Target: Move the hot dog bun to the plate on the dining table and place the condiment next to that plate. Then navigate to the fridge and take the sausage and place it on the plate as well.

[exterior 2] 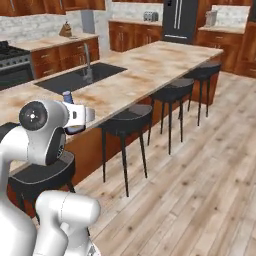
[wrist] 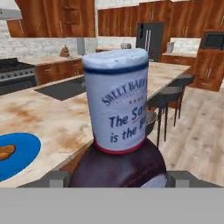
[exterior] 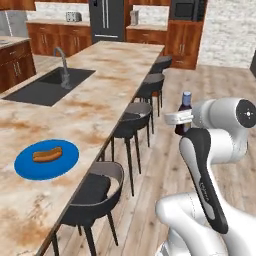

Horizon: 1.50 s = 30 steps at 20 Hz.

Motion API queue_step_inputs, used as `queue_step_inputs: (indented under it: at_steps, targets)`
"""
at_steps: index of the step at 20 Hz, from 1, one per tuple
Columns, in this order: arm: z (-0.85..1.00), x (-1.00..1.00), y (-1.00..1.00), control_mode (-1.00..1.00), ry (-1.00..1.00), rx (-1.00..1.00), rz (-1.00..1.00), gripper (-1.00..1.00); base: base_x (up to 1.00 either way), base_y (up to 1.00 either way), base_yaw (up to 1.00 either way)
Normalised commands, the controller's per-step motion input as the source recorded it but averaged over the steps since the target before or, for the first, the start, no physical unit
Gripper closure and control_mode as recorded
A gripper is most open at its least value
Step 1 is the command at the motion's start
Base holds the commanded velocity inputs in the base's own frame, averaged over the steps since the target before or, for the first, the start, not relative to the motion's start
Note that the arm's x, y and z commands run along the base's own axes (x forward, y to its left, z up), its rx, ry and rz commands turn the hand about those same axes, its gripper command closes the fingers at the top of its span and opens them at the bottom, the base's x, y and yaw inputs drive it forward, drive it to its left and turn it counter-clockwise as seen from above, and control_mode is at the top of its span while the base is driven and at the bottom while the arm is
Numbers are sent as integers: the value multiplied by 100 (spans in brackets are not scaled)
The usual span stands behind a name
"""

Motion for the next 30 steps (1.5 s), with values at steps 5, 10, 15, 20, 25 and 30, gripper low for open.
queue_step_inputs:
  at_steps: [5, 10, 15, 20, 25, 30]
  targets:
    - [0, 0, 0, 100, 0, 0, 0, 100, 5, -35, 75]
    - [0, 0, 0, 100, 0, 0, 0, 100, 1, -44, 72]
    - [0, 0, 0, 100, 0, 0, 0, 100, 10, -62, 64]
    - [0, 0, 0, 100, 0, 0, 0, 100, 24, -74, 51]
    - [0, 0, 0, 100, 0, 0, 0, 100, 28, -55, 31]
    - [0, 0, 0, 100, 0, 0, 0, 100, 31, -43, 31]
